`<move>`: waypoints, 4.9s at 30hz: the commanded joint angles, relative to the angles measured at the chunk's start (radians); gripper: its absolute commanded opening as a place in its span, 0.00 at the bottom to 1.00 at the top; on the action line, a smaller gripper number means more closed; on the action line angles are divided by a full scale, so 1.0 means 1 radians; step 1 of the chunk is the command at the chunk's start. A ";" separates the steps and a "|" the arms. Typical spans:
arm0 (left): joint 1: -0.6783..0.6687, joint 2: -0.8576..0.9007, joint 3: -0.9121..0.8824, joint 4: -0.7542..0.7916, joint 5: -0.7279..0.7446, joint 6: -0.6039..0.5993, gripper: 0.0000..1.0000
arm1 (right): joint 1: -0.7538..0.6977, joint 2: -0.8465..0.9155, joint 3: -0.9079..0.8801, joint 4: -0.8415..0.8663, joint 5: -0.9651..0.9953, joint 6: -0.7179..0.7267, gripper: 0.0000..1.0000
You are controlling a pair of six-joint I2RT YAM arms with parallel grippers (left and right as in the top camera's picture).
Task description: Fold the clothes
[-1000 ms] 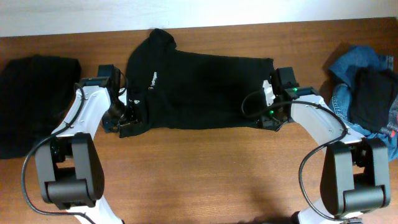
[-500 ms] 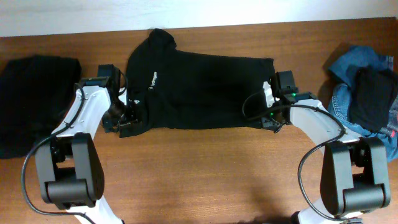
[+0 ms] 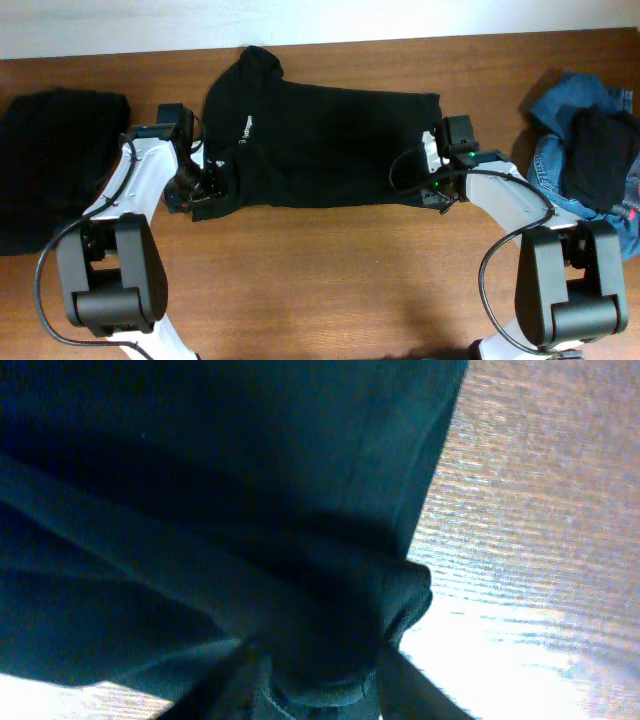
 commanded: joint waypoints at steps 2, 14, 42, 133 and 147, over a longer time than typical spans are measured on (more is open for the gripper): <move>0.003 -0.008 -0.007 0.008 0.014 -0.013 0.73 | 0.002 0.007 -0.008 0.010 0.015 0.008 0.21; 0.002 -0.008 -0.007 0.023 0.014 -0.013 0.73 | 0.002 0.007 -0.008 0.124 0.015 -0.124 0.04; 0.043 -0.011 -0.006 0.031 0.003 -0.012 0.73 | 0.002 -0.025 -0.001 0.271 0.119 -0.127 1.00; 0.055 -0.008 -0.169 0.215 -0.264 -0.028 0.01 | -0.020 0.100 0.001 -0.002 0.092 0.033 0.04; 0.055 -0.008 -0.170 0.094 -0.226 -0.118 0.01 | -0.087 0.100 0.003 -0.164 0.097 0.074 0.04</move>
